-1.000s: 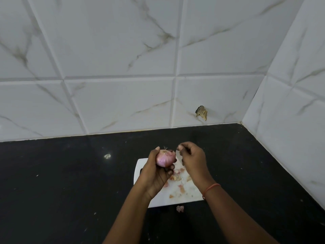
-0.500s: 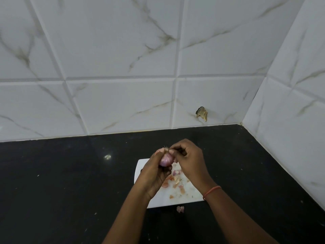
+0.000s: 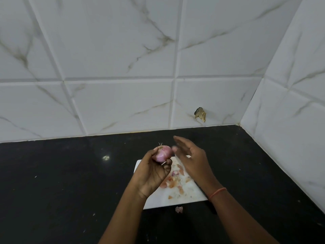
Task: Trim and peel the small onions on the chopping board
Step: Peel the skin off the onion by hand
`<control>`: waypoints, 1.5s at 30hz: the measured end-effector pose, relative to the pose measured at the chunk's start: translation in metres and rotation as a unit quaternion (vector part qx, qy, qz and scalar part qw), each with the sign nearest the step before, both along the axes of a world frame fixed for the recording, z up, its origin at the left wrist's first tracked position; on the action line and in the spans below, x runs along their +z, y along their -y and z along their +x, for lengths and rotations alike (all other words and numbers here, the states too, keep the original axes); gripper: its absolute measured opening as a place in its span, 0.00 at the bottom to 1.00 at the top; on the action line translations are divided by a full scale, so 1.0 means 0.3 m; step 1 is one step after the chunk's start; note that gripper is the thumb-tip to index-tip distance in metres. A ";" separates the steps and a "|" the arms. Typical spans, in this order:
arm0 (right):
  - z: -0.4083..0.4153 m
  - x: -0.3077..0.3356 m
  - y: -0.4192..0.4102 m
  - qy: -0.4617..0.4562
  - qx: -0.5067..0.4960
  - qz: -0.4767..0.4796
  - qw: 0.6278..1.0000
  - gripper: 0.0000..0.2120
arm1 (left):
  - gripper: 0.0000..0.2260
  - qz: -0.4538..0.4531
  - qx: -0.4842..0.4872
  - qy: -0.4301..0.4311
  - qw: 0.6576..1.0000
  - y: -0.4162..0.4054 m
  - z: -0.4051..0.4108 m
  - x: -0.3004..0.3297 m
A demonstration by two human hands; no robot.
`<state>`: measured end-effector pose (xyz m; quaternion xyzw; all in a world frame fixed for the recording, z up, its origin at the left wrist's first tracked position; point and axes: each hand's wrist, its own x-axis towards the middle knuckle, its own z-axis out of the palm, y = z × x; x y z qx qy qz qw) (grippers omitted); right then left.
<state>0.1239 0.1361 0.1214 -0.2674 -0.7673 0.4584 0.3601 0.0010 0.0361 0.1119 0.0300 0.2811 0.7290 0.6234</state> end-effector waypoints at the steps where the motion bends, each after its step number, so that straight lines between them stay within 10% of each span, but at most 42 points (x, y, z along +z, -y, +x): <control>1: -0.006 -0.002 0.013 -0.002 0.037 -0.006 0.999 0.21 | 0.17 0.008 -0.015 0.005 1.000 -0.001 0.004 0.000; 12: -0.046 -0.024 0.034 -0.029 0.024 -0.003 0.999 0.11 | 0.32 -0.082 -0.102 -0.170 0.977 -0.004 0.031 0.013; 45: 0.009 0.012 0.080 -0.047 -0.019 0.160 0.986 0.10 | 0.27 -0.045 0.075 -0.068 0.994 -0.016 0.053 0.005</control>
